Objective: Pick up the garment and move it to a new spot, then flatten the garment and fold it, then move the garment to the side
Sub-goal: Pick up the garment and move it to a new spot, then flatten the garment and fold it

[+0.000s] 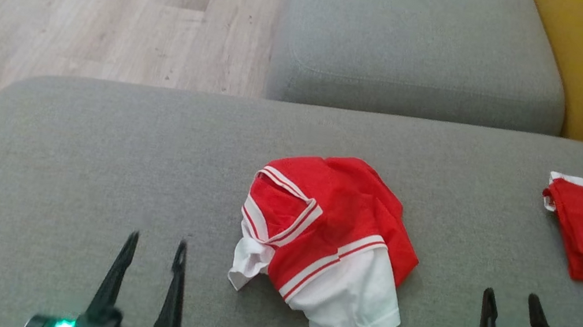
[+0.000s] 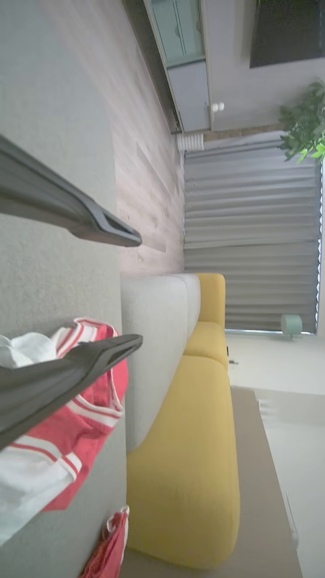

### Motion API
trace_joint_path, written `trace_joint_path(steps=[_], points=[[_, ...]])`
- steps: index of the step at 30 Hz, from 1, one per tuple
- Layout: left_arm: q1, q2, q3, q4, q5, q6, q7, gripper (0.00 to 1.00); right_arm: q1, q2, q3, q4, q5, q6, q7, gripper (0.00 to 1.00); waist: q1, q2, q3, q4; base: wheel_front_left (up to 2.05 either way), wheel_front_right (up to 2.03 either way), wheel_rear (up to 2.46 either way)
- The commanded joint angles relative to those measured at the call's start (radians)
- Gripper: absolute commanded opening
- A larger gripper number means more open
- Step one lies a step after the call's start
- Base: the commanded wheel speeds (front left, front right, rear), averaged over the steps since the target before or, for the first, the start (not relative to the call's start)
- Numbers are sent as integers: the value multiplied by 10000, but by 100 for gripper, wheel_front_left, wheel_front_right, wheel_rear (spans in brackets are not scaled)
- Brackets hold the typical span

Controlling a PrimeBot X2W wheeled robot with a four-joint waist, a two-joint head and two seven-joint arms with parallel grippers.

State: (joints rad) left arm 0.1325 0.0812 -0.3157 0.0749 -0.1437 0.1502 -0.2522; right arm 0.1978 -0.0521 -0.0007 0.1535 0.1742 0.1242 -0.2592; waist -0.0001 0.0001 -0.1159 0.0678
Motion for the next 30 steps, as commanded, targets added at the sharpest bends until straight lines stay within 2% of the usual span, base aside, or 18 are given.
trace_joint_path(steps=[1,11,30], points=[[-130,16,430,-420,133,52,-94,100,-263,-72,242,-286,-105,65,-26,100,1,-1,-93,68,0,0,0],[508,-40,1157,-558,443,-314,-95,100,2,-28,215,-444,-366,65,-26,100,1,-1,-256,222,0,0,0],[404,-240,1292,-350,689,-658,-95,100,-8,5,220,-538,-417,65,-26,100,1,-1,-105,248,0,0,0]])
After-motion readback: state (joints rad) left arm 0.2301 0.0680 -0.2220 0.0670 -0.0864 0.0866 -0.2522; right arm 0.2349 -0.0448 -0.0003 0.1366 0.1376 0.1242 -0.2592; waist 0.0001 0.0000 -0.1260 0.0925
